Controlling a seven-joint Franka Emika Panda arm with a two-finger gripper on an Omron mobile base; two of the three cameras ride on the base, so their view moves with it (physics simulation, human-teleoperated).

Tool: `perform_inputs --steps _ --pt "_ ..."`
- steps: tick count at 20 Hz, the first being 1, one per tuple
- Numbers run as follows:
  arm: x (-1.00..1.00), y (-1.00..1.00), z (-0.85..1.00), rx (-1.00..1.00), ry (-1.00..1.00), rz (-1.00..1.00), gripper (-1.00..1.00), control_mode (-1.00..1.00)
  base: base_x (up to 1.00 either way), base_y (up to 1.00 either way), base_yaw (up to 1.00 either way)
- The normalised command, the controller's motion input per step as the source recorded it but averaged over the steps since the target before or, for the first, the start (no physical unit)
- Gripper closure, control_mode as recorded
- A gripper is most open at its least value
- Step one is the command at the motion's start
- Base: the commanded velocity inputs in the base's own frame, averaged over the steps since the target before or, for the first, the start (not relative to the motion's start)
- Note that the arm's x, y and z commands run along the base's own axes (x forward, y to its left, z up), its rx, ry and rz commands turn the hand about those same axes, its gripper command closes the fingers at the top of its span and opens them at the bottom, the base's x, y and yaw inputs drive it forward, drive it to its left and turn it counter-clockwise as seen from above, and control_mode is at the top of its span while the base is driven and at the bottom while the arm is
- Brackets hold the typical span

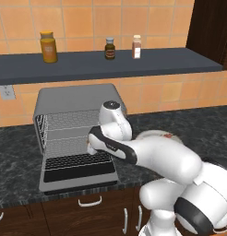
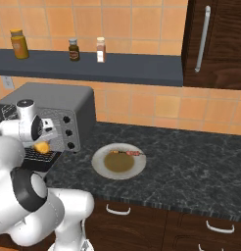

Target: Pick up the kebab skewer and baguette bread, and place them inside the toaster oven. Close the toaster oven door and start by setting the timer.

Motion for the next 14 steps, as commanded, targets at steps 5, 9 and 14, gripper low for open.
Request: perform_inputs --steps 5,9,14 --pt "0.09 0.18 -0.01 0.02 0.00 -0.09 1.00 -1.00 0.00 0.00 0.00" --pt "0.00 -0.06 -0.22 0.01 0.00 -0.01 1.00 -1.00 0.00 0.00 0.00" --pt "0.01 0.00 -0.45 0.01 0.00 -0.02 1.00 -1.00 0.00 0.00 0.00"
